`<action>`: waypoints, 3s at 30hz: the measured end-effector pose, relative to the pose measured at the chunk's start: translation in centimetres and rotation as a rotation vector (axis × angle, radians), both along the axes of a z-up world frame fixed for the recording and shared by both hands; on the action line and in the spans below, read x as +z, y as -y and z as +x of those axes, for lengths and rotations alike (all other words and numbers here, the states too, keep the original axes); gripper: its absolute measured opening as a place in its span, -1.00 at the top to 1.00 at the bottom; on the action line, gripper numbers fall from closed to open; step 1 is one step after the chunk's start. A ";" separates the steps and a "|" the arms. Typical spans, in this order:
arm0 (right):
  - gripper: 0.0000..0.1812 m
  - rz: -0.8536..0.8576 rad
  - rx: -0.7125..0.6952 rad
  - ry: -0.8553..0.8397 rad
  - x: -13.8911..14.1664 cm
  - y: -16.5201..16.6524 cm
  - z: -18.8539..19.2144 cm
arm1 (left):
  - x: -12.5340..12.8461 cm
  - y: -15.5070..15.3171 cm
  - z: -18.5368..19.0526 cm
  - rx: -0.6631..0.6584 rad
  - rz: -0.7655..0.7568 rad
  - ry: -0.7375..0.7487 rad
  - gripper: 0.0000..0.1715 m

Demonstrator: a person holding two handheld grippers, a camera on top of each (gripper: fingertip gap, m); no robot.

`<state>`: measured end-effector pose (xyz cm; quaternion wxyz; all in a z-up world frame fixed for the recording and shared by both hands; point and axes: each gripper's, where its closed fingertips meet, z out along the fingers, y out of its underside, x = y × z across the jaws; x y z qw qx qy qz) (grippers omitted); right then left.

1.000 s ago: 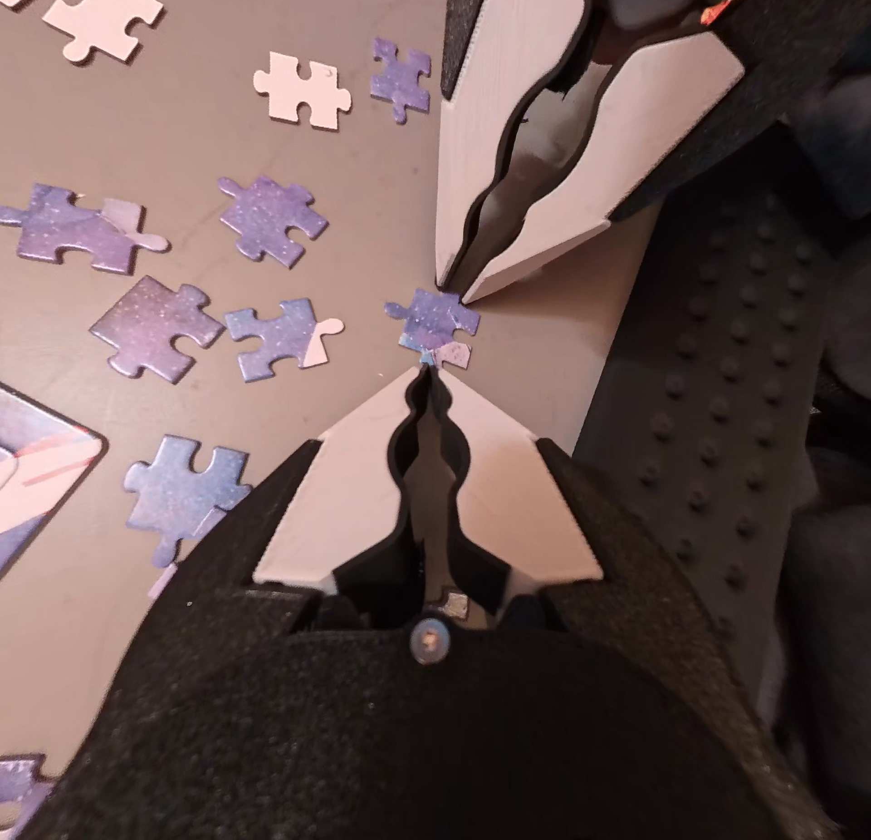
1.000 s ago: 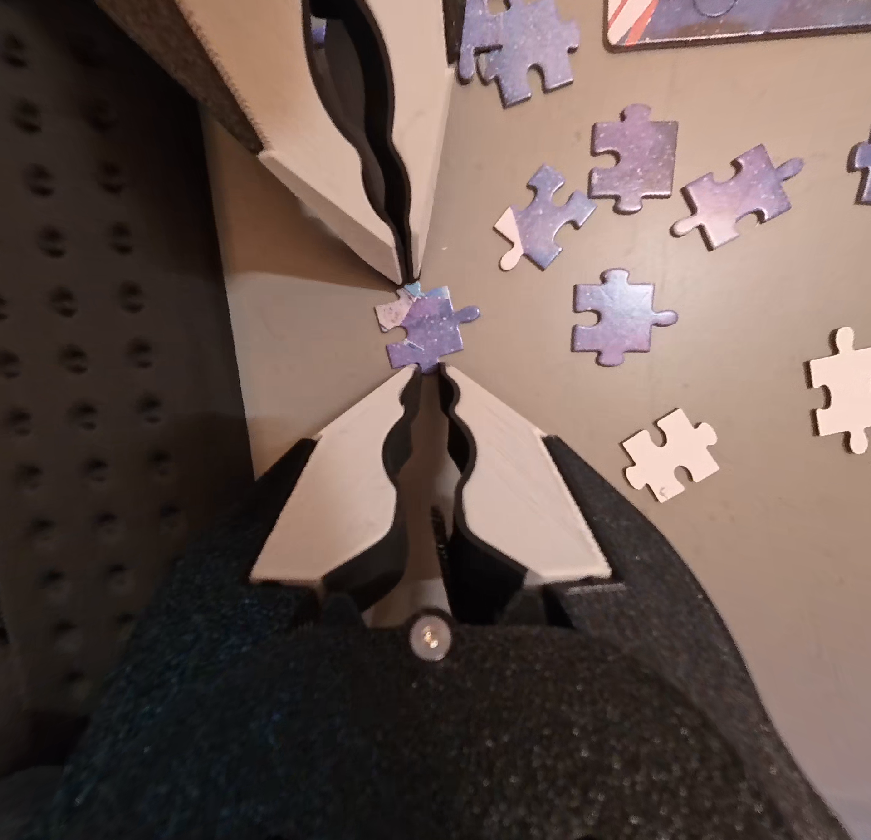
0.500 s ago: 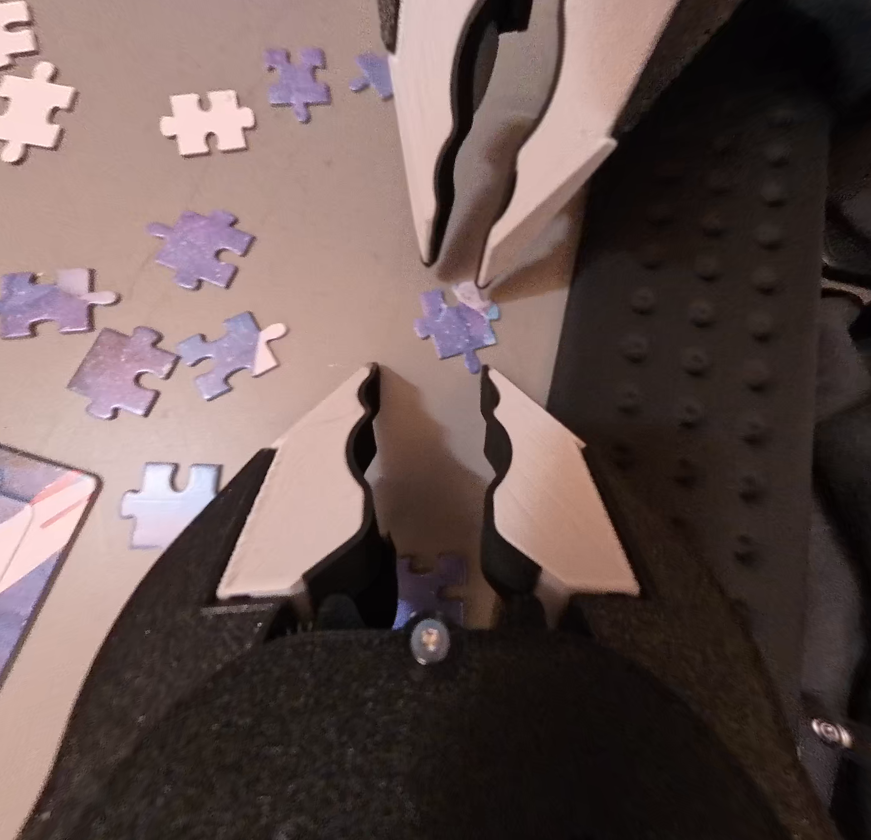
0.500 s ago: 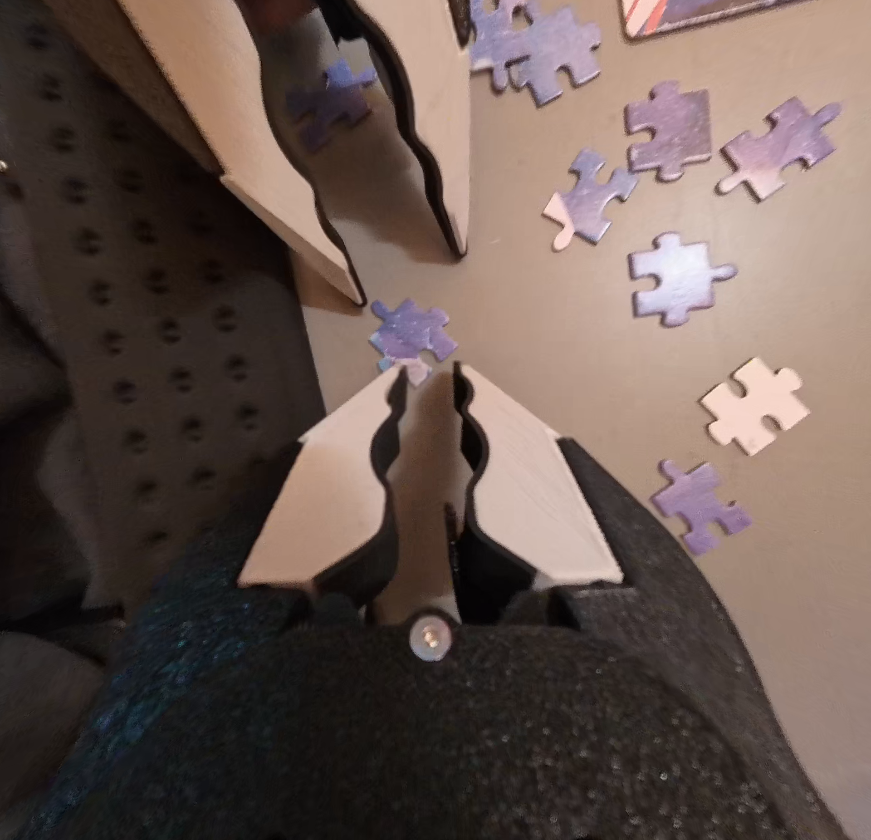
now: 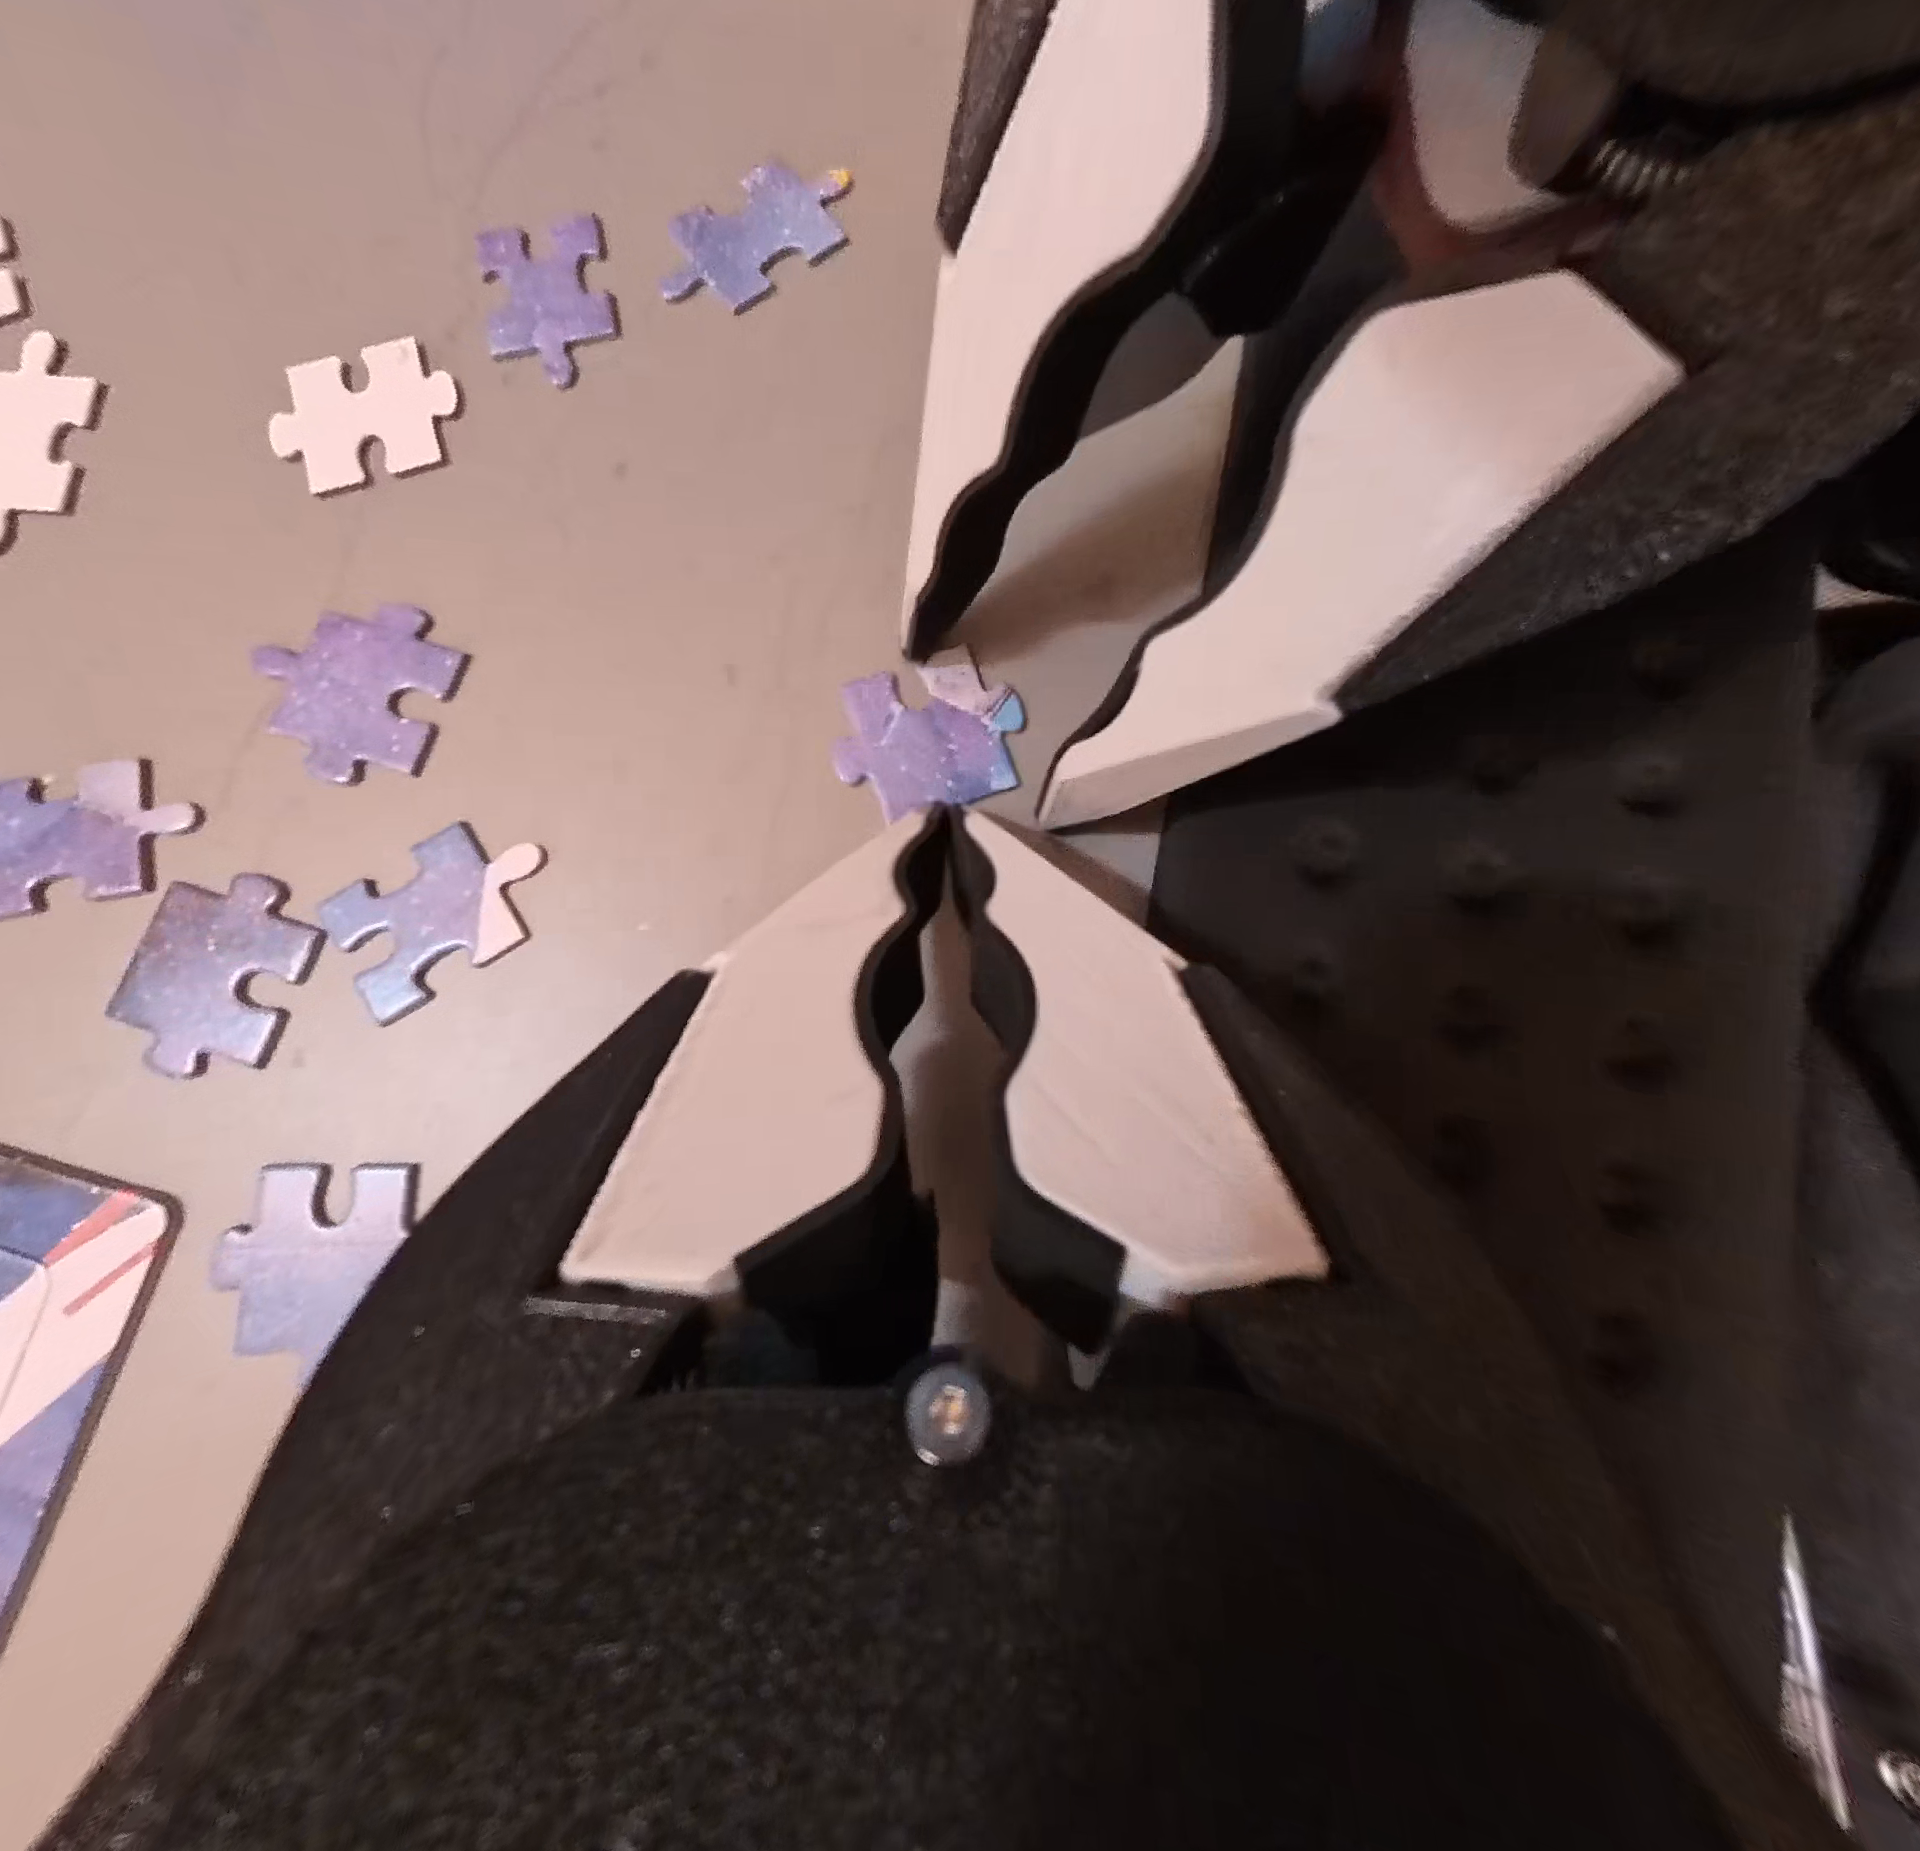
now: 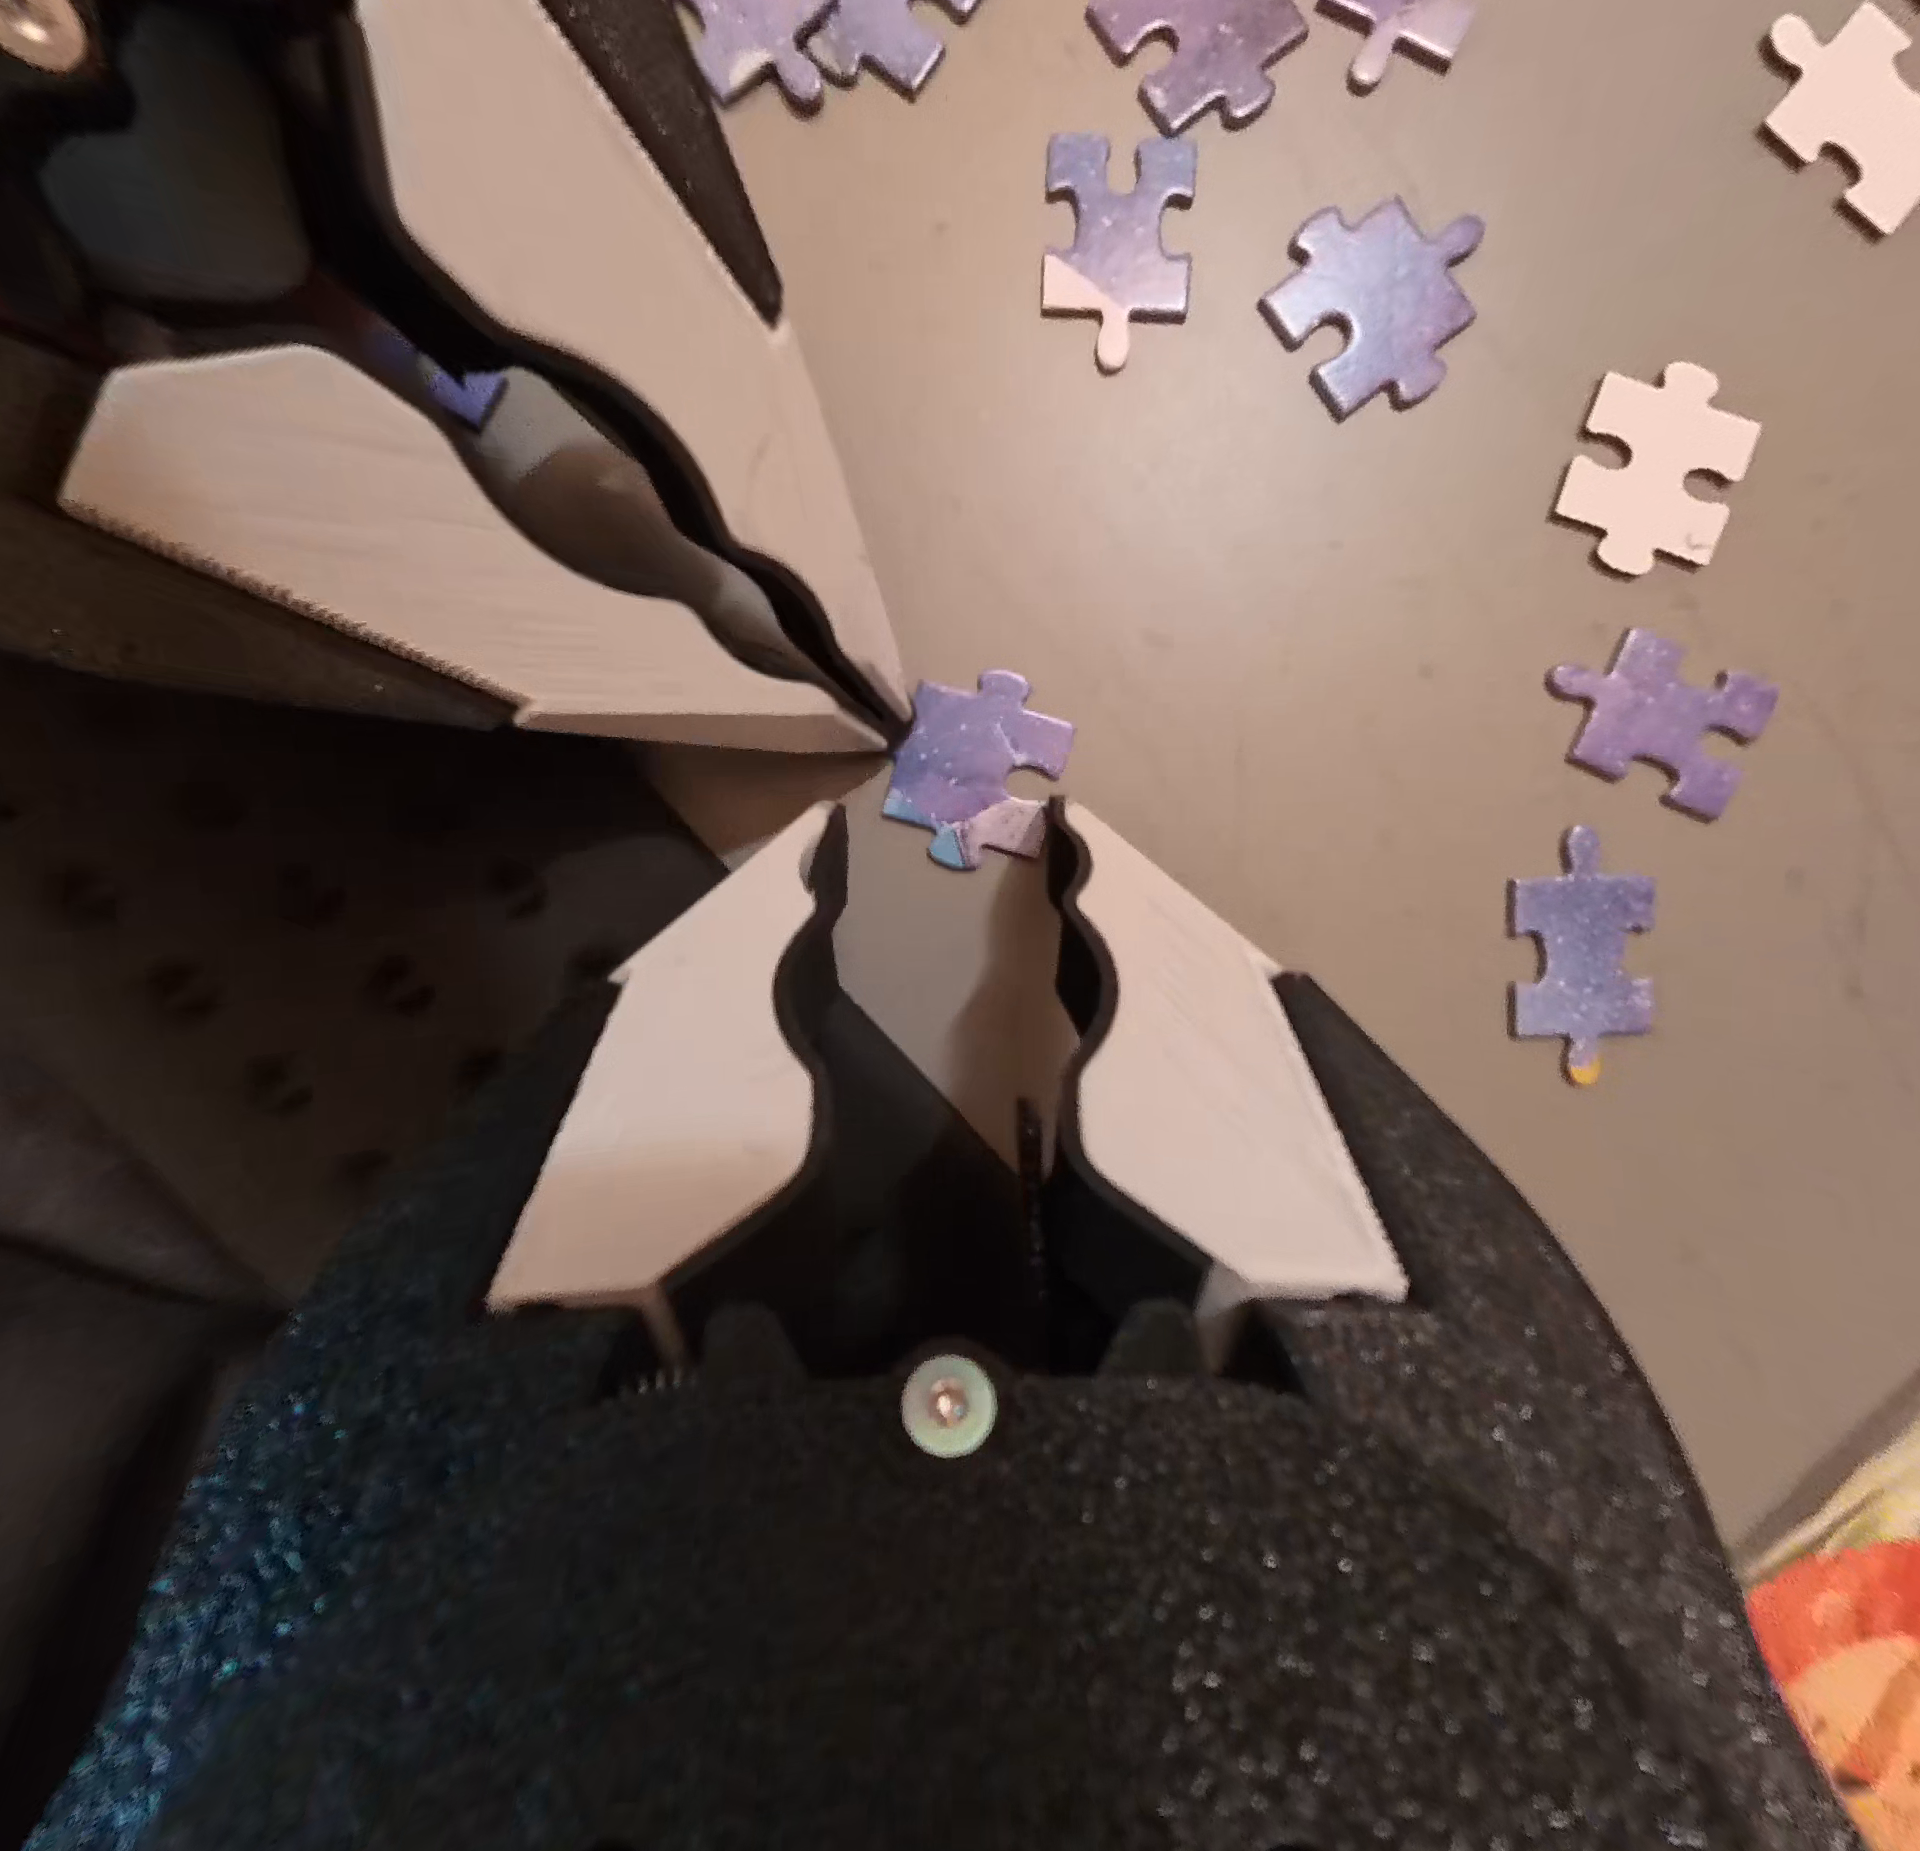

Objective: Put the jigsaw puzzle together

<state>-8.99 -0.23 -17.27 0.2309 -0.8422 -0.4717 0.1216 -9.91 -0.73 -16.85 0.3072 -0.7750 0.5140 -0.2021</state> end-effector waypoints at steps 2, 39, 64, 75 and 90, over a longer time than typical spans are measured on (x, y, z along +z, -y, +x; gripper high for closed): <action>0.55 0.022 -0.028 0.018 0.1 -0.1 0.3 | 0.0 0.0 0.0 0.002 0.007 -0.003 1.00; 0.62 -0.025 0.070 -0.041 0.2 0.2 -0.2 | -0.2 -0.7 -1.2 0.052 -0.035 0.013 0.71; 0.58 -0.006 -0.014 -0.146 0.9 -0.9 0.0 | 0.5 -1.4 -2.2 0.081 -0.020 0.021 1.00; 0.62 -0.039 0.571 0.120 1.3 -0.9 -1.1 | 1.0 -1.8 -3.5 0.105 -0.012 0.066 1.00; 0.72 -0.069 0.667 0.204 -0.1 -0.9 -1.1 | 1.1 -0.5 -3.4 0.043 -0.030 0.095 0.70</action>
